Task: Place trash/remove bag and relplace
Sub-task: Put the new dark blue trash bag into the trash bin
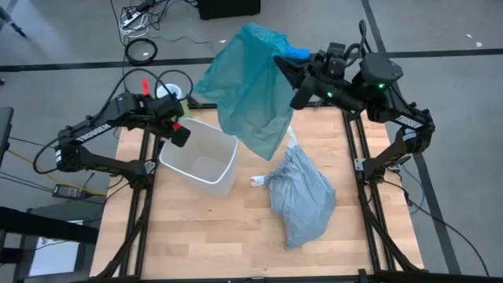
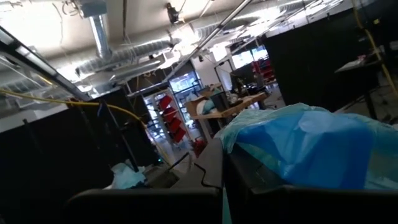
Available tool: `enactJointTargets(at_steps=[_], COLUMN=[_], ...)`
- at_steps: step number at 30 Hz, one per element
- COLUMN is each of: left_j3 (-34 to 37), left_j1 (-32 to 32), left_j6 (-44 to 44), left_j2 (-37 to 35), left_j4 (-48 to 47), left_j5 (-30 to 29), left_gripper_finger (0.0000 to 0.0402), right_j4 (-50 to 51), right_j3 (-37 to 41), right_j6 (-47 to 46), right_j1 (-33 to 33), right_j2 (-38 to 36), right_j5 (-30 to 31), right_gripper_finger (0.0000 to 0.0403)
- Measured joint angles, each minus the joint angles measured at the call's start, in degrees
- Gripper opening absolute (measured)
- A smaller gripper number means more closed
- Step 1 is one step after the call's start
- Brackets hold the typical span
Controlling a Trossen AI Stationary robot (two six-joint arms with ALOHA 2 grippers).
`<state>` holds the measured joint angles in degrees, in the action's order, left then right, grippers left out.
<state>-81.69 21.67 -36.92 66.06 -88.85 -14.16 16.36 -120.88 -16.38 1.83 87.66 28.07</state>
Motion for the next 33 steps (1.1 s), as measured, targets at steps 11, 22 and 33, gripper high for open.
enactJointTargets(at_steps=[11, 22, 33], left_j3=[0.5, 0.5, -0.3], left_j1=[-0.2, -5.3, -4.7], left_j6=[-1.0, -3.2, 3.2], left_j2=[1.9, 12.5, 21.8], left_j4=[18.2, 39.6, 51.7], left_j5=[13.9, 18.1, 19.4], left_gripper_finger=[0.0001, 0.0001, 0.0001], right_j4=[-13.5, -23.9, -35.9], right_j3=[0.0, 0.1, 0.1], right_j6=[12.5, 20.6, 32.4], right_j1=[2.4, 10.0, 18.1], right_j2=[-2.5, -3.9, -3.7], right_j5=[1.5, 0.8, 0.1], right_gripper_finger=[0.0000, 0.0000, 0.0000])
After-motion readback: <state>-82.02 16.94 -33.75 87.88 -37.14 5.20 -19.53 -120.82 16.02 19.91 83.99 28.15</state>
